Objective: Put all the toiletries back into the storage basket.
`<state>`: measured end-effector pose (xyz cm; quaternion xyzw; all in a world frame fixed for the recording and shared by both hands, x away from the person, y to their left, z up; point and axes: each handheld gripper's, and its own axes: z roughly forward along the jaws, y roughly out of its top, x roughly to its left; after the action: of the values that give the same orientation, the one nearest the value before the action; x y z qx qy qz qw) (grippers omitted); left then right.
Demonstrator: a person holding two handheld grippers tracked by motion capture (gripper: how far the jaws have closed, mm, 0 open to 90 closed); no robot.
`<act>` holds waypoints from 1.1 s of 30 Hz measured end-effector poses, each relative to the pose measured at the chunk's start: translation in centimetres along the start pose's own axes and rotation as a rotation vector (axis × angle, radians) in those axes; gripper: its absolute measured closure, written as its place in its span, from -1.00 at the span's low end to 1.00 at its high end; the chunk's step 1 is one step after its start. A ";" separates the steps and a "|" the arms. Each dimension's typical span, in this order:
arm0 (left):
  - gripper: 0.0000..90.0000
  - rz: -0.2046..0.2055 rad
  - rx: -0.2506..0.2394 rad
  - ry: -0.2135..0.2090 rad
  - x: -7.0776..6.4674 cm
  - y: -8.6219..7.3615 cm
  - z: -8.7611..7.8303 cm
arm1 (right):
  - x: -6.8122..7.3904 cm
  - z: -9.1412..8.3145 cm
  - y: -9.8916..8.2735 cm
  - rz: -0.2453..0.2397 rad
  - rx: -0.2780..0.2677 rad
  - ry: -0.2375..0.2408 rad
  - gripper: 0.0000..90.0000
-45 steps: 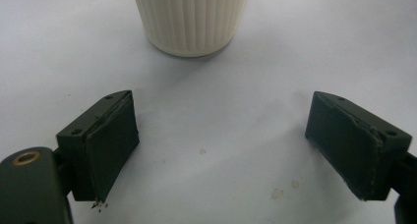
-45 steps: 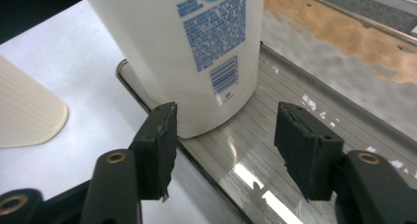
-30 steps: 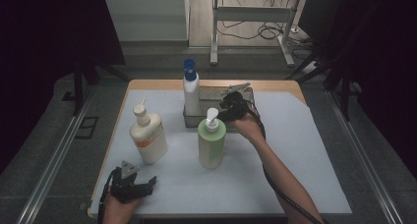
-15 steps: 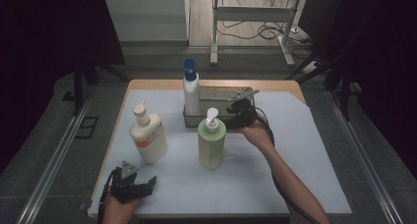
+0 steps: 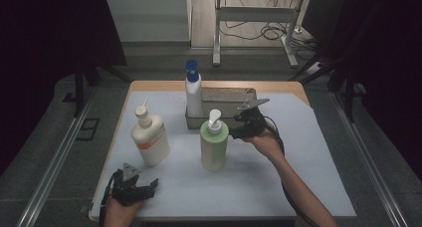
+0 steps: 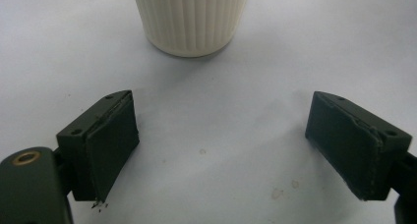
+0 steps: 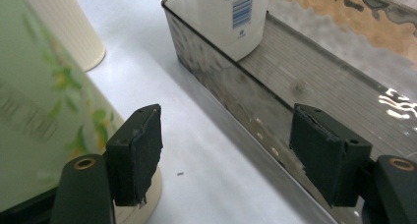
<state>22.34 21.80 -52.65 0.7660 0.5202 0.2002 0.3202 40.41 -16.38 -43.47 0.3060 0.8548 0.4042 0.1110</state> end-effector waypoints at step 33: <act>-0.73 -0.001 -0.004 0.001 0.0 0.0 0.0 | 4.2 -3.6 -3.7 -0.082 -0.003 0.089 -0.65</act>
<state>22.31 21.79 -52.68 0.7651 0.5204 0.2014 0.3213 33.90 -17.86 -43.74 0.2523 0.8701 0.4137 0.0899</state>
